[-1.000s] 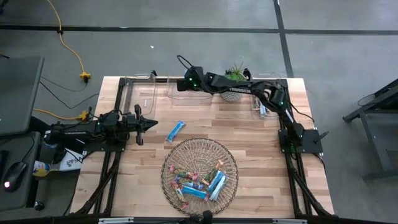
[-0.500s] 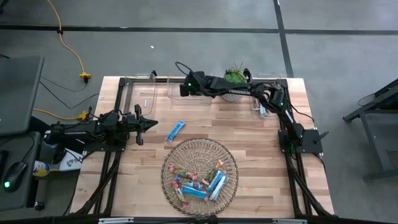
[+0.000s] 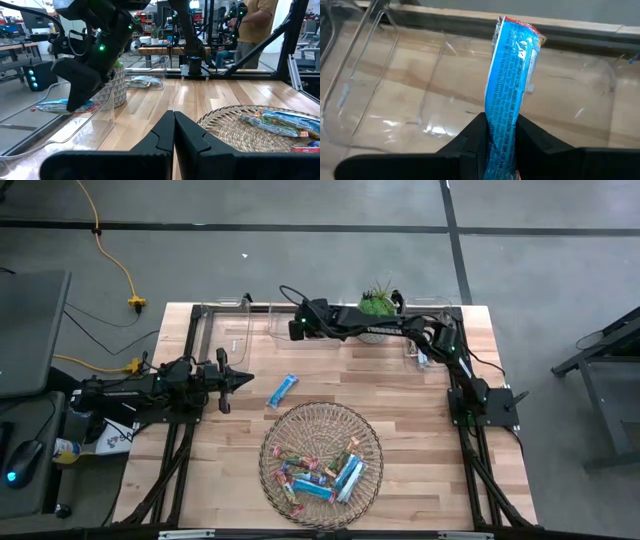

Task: Pick and place Granola Bars by type
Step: Put the red granola bar into the middle transparent bin

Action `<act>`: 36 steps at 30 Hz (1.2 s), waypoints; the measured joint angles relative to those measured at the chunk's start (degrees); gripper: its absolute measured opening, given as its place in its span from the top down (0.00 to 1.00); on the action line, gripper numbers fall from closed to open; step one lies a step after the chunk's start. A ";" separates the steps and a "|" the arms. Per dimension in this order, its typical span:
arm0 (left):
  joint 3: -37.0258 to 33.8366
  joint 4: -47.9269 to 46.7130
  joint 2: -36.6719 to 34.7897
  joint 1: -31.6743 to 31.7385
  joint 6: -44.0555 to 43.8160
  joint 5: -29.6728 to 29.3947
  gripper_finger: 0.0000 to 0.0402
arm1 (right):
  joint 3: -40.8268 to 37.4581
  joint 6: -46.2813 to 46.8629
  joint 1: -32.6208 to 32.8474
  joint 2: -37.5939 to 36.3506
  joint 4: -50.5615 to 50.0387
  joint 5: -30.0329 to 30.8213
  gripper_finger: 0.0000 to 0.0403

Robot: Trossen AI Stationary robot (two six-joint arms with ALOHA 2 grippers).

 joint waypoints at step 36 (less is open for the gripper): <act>0.00 -0.01 0.00 0.01 0.02 0.00 0.99 | 0.00 -2.99 1.53 -0.07 0.57 -1.29 0.52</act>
